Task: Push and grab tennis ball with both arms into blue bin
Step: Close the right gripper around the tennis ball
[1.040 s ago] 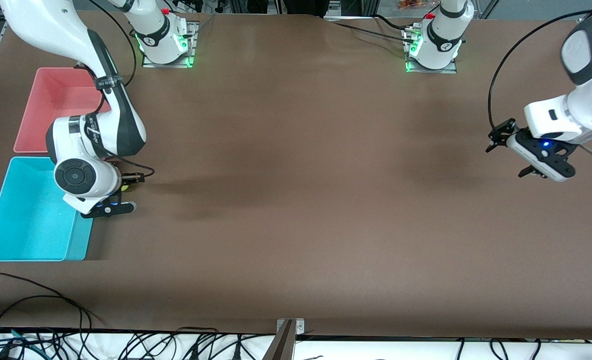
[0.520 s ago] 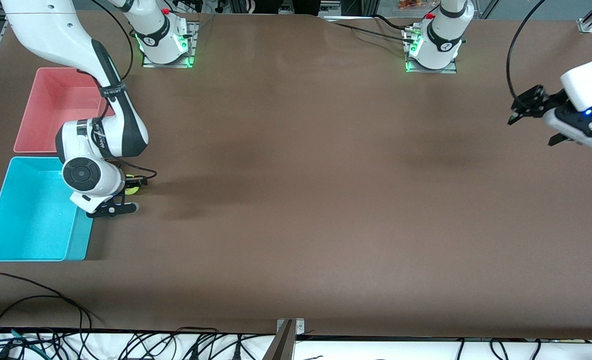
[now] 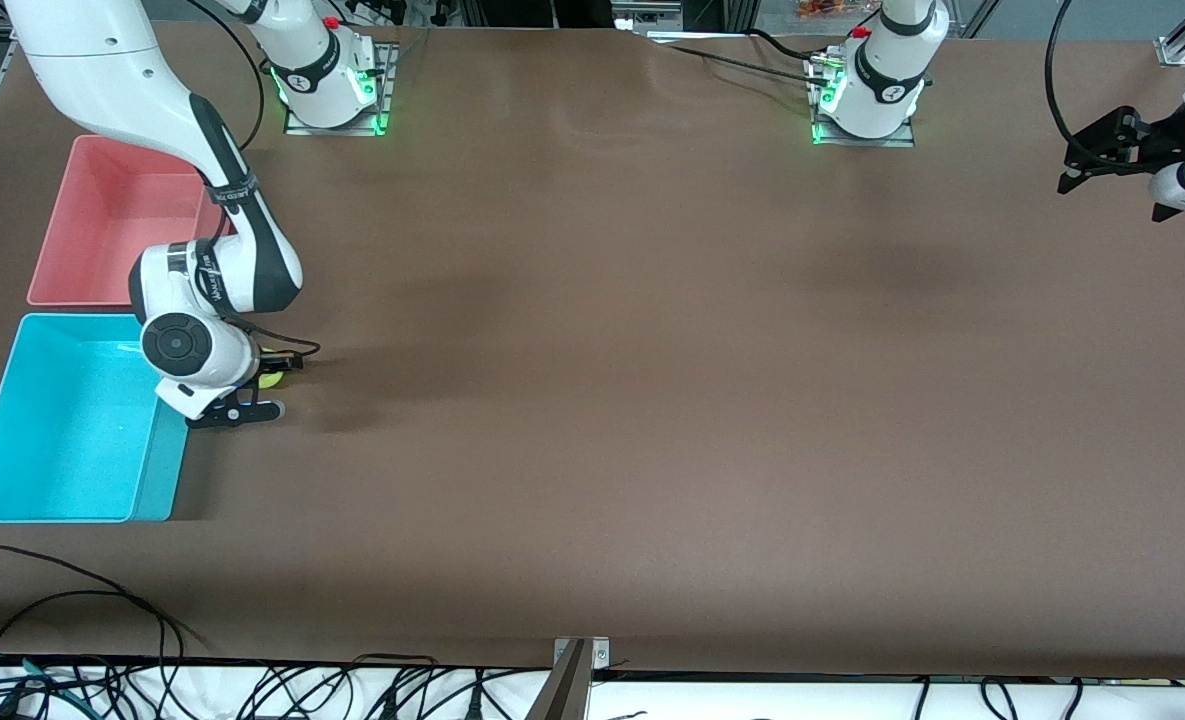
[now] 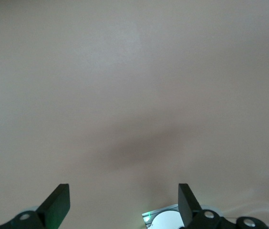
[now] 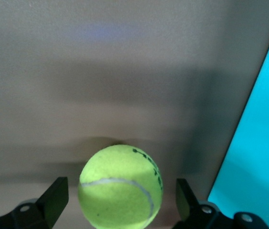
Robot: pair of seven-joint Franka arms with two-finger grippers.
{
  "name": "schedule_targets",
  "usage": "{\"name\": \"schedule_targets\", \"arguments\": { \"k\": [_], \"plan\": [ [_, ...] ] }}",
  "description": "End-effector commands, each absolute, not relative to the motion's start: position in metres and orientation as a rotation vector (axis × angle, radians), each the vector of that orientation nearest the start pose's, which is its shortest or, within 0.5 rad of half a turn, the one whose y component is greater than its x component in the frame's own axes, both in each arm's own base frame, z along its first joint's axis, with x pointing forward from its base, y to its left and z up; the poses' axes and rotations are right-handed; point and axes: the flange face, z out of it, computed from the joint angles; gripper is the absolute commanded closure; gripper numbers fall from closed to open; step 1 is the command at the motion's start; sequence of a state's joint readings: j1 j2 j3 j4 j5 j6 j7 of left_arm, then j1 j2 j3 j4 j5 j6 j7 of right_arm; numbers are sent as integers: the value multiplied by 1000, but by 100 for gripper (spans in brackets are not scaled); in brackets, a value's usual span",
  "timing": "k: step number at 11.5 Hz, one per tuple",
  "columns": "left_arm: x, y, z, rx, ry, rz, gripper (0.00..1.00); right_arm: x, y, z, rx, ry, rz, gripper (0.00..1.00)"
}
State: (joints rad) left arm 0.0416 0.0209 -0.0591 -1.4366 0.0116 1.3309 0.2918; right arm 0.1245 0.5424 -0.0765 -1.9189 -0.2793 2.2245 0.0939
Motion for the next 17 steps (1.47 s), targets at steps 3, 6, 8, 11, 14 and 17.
{"name": "schedule_targets", "arguments": {
  "k": [3,6,8,11,14,17],
  "plan": [
    [536,-21,659,-3080,468,205,0,596,22,184,-3342,-216,365,27],
    [537,-11,661,-3088,441,191,0,601,24,190,-3345,-201,351,61],
    [537,-10,661,-3088,439,191,0,613,27,212,-3351,-192,350,61],
    [541,-8,662,-3086,434,144,0,644,25,280,-3347,-141,478,60],
    [542,-5,662,-3088,425,146,0,644,-44,324,-3195,-232,516,60],
    [541,-6,662,-3087,427,144,0,631,-134,319,-3069,-259,496,60]
  ]
}}
